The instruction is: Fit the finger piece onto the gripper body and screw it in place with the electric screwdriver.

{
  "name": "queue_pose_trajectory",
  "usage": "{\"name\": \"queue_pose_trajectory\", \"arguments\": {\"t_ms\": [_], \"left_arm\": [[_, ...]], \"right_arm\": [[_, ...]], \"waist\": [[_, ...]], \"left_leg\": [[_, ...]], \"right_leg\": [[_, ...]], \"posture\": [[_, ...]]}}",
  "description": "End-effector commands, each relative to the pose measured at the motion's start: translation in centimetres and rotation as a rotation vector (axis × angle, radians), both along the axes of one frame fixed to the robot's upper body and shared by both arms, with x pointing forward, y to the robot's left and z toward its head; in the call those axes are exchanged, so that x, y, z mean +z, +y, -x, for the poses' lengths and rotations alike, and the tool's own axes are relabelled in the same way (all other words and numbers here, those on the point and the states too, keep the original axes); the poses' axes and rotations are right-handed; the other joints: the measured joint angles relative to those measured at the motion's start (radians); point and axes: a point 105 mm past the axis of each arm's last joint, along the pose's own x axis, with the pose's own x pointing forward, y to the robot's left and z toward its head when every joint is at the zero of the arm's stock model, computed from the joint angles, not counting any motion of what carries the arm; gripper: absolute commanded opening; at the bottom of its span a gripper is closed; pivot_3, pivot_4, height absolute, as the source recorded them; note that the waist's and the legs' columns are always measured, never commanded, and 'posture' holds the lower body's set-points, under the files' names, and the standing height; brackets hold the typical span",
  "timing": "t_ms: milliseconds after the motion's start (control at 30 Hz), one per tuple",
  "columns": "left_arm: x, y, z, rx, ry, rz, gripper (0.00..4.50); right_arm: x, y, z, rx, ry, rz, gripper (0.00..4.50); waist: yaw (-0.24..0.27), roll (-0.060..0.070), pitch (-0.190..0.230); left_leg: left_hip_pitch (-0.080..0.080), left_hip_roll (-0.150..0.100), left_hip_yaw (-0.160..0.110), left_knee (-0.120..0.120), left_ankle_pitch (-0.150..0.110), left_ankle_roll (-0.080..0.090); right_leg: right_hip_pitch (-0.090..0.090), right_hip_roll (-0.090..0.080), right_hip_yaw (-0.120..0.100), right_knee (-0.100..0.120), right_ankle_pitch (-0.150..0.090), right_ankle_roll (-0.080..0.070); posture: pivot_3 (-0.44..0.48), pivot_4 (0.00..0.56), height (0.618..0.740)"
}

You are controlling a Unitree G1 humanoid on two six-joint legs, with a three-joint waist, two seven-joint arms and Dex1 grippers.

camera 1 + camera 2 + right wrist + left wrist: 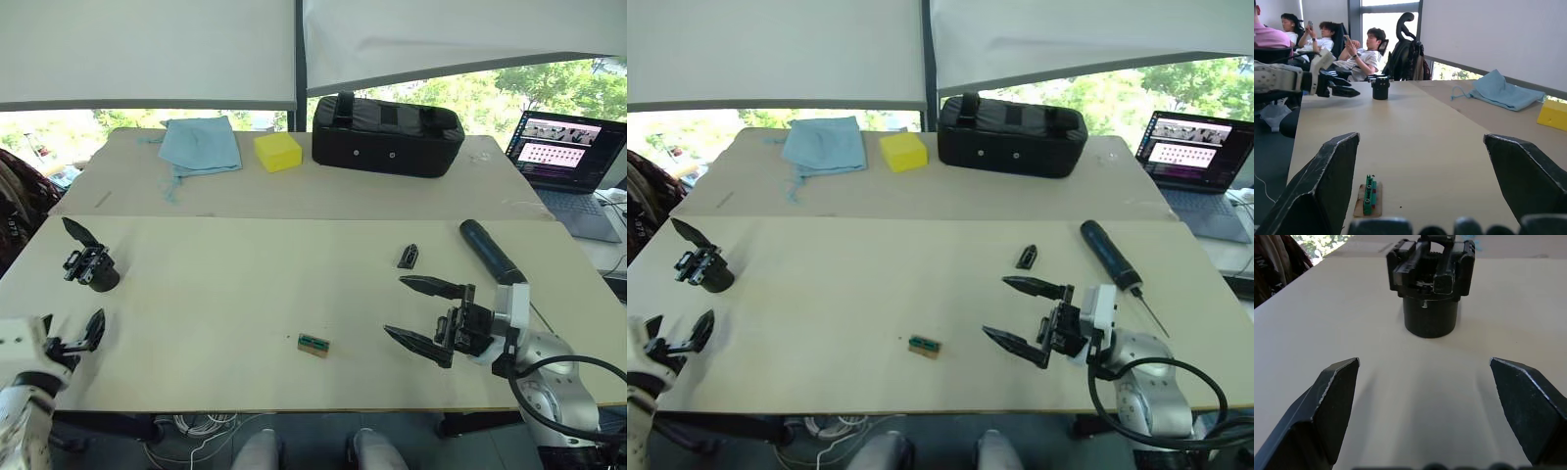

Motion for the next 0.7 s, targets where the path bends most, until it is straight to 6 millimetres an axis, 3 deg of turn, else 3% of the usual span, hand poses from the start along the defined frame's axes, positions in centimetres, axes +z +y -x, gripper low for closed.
{"name": "queue_pose_trajectory", "arguments": {"t_ms": [33, 233, 700], "left_arm": [[0.2, 0.3, -1.7, 0.006, 0.003, -0.048, 4.5], [0.1, 0.4, -4.4, 0.025, 0.01, -0.053, 4.5], [0.3, 1.1, -7.2, 0.043, -0.001, -0.037, 4.5]], "right_arm": [[1.3, 0.5, 0.2, 0.011, -0.063, -0.005, 4.49], [1.8, 0.6, -0.1, -0.004, -0.078, -0.007, 4.49], [2.2, 0.3, -0.2, -0.054, -0.095, 0.006, 4.49]], "waist": [[-0.001, 0.0, 0.0], [-0.008, 0.0, 0.0], [-0.006, 0.0, 0.0]], "left_leg": [[0.0, 0.0, 0.0, 0.0, 0.0, 0.0], [-0.001, -0.001, 0.0, 0.0, 0.0, 0.0], [-0.001, -0.002, 0.0, 0.0, 0.0, 0.0]], "right_leg": [[0.0, 0.0, 0.0, 0.0, 0.0, 0.0], [-0.001, -0.001, 0.0, 0.0, 0.001, 0.0], [-0.001, -0.001, 0.0, 0.001, 0.002, 0.001]], "posture": [[0.0, 0.15, 0.74], [0.0, 0.15, 0.74], [0.0, 0.15, 0.74]]}}
